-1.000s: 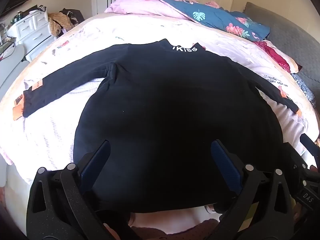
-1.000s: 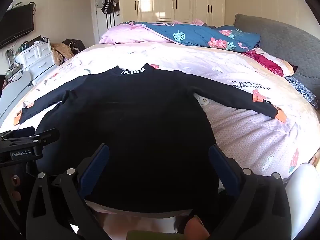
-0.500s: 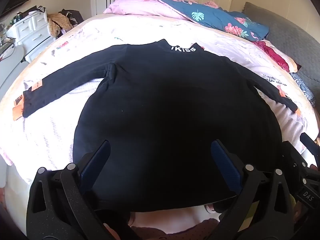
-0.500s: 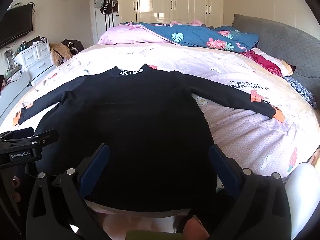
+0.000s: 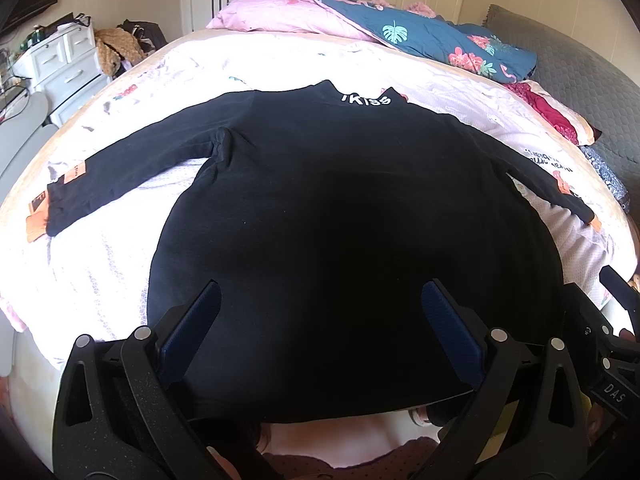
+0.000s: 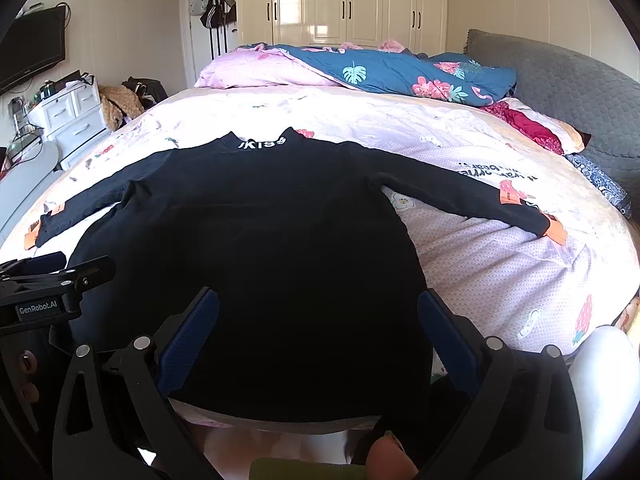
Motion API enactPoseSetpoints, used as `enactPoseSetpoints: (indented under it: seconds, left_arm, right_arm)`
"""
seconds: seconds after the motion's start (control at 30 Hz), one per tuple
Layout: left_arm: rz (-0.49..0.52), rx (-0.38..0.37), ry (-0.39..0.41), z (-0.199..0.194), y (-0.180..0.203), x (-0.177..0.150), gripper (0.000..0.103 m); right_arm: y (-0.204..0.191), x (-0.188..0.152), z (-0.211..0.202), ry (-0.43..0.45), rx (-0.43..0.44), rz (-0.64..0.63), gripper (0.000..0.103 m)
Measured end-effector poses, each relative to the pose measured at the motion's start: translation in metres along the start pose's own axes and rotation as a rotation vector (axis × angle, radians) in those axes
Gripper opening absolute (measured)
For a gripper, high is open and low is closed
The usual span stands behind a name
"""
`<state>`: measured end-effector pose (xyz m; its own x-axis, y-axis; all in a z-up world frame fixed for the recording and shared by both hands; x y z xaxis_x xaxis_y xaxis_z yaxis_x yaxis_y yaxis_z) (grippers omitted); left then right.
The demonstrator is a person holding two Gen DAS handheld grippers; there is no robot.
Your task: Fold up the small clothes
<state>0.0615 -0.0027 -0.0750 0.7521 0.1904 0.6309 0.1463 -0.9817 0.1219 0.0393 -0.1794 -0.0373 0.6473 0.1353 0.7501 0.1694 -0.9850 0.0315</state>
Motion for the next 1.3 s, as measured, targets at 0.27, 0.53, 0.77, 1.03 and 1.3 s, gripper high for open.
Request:
enactPoseSetpoints:
  seconds: [0.27, 0.53, 0.77, 1.03, 1.3]
  left_arm:
    - [0.000, -0.001, 0.002, -0.0017, 0.0001, 0.0005, 0.094]
    - [0.002, -0.002, 0.002, -0.0013, -0.0009, 0.0007, 0.094]
    - [0.002, -0.003, 0.000, -0.0012, -0.0008, 0.0003, 0.094]
    - [0.003, -0.002, 0.002, -0.0012, -0.0003, 0.0004, 0.094]
    - [0.008, 0.001, 0.000, 0.0036, 0.0020, 0.0037, 0.094]
  right_arm:
    - [-0.0002, -0.0001, 0.0008, 0.001, -0.005, -0.004, 0.099]
    - [-0.0003, 0.0001, 0.0007, 0.002, -0.004, -0.005, 0.099]
    - [-0.0012, -0.0007, 0.0011, 0.001, -0.005, -0.007, 0.099]
    - [-0.0018, -0.0007, 0.0014, 0.001, -0.005, -0.009, 0.099]
    - [-0.0015, -0.0002, 0.0076, -0.021, 0.018, -0.010, 0.099]
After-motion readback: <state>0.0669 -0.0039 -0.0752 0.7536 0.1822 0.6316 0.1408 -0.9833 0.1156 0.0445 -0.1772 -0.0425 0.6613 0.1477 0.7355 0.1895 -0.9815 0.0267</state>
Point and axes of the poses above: each gripper's, at about its wrist camera, not at the fingertips, and z roughly the way its jaws point, y to its right, x to its top, the point moved 10 cm from there along z, roughly the way its jaws point, and after that the axes turned 4 degrees about -z, right-handed, at the moved point
